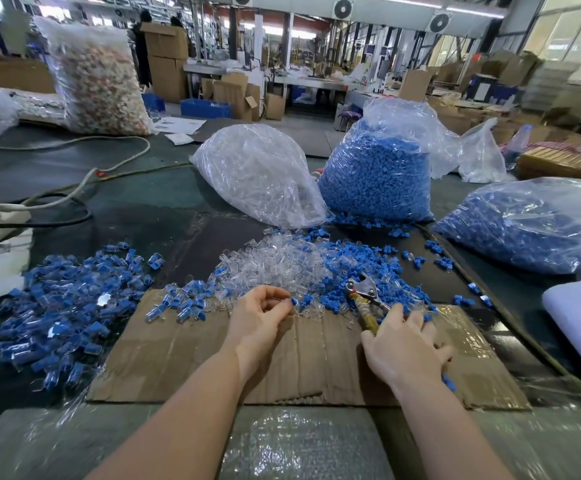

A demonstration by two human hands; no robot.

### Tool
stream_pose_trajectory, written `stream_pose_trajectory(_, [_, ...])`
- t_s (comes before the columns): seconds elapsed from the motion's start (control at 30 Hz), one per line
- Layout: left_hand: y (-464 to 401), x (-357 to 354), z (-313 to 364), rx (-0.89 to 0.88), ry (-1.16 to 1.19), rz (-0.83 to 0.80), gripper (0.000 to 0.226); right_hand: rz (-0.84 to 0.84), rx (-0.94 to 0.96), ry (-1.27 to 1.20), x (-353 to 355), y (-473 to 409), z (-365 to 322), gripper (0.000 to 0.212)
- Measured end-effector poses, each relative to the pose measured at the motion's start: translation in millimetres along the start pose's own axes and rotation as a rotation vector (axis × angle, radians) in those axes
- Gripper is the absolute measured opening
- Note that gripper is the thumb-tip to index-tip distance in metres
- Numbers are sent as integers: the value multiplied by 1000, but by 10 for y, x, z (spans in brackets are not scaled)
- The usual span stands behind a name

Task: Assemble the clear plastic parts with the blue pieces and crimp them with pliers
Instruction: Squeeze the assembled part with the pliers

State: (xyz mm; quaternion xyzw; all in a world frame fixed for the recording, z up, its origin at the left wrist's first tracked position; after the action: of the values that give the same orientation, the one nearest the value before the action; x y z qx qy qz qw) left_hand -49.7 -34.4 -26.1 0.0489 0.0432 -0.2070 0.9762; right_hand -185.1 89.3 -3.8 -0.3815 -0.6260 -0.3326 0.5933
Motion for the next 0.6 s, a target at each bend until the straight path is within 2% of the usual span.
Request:
stream_pose_trajectory(0.1, [-26, 12, -16, 20, 33, 9, 10, 211, 112, 64, 47, 56, -33, 40])
stream_pose_trajectory(0.2, [-70, 33, -50, 53, 83, 27, 11, 265, 256, -2, 126, 62, -60, 32])
stream_pose_trajectory(0.23, [-86, 33, -63, 65, 105, 36, 11, 221, 298, -99, 156, 61, -83, 30])
stream_pose_trajectory(0.4, [-124, 37, -89, 69, 151, 71, 11, -249, 400, -595, 274, 168, -272, 27])
stream_pose_trajectory(0.5, [-122, 42, -81, 48, 179, 92, 12, -363, 423, -680, 317, 237, -307, 32])
stream_pose_trajectory(0.6, [-121, 41, -79, 38, 178, 98, 12, -461, 409, -698, 363, 255, -280, 26])
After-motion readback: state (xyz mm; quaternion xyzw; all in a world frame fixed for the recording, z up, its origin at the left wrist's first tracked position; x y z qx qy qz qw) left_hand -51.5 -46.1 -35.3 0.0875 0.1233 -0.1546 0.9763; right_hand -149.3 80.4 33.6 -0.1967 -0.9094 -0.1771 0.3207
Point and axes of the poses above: each hand's wrist, its own y-axis away from the middle knuckle, its own x-axis out of the back of the hand, z = x × y, the point moved 1 cm from there along -y, towards the middle knuckle, and after that the axes turned 8 degrees about z, right-handed, at the moved point
